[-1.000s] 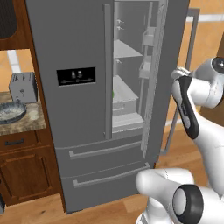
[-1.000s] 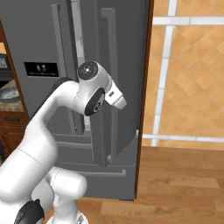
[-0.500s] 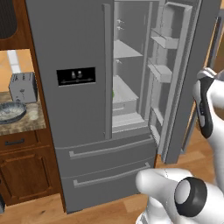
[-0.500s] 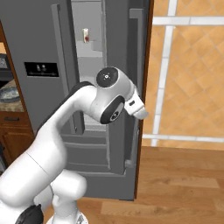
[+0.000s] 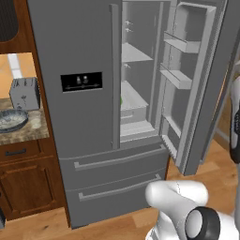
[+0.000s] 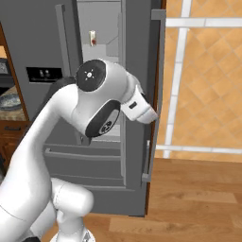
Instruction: Grab a lemon wedge from the fridge and one ice cube from the ice bowl, and put them in the glass of lemonade.
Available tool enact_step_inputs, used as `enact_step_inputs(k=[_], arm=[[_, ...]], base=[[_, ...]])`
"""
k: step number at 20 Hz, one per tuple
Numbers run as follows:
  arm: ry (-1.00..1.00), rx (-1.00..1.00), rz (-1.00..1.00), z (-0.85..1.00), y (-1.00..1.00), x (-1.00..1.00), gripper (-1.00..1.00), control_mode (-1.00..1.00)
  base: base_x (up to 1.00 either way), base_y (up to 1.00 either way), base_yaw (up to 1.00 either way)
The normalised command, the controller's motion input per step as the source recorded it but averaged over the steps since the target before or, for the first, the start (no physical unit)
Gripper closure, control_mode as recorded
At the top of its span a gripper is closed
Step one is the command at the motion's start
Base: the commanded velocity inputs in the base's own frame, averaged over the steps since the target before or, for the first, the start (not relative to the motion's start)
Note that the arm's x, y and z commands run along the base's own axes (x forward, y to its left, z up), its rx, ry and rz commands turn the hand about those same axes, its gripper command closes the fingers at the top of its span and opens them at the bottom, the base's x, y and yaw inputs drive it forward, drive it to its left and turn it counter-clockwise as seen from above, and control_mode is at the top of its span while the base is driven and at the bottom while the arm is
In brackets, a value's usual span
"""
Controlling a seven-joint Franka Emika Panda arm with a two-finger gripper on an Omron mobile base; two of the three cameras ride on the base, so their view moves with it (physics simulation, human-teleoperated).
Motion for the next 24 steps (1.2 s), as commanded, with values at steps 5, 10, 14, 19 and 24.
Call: enact_step_inputs(k=[5, 10, 14, 19, 24], arm=[[0.09, -0.42, -0.03, 0.77, 0.94, 0.11, -1.00, -1.00], [0.36, -0.62, -0.04, 0.08, 1.00, 0.78, -1.00, -1.00], [0.64, -0.63, 0.11, -0.25, 0.90, 0.82, -1.00, -1.00], [0.72, -0.63, 0.24, -0.52, 0.35, 0.90, -1.00, -1.00], [0.23, -0.23, 0.07, -0.04, -0.29, 0.77, -1.00, -1.00]], base=[[0.00, 0.00, 0.00], [0.00, 0.00, 0.00], [0.00, 0.00, 0.00], [0.00, 0.00, 0.00], [0.00, 0.00, 0.00]])
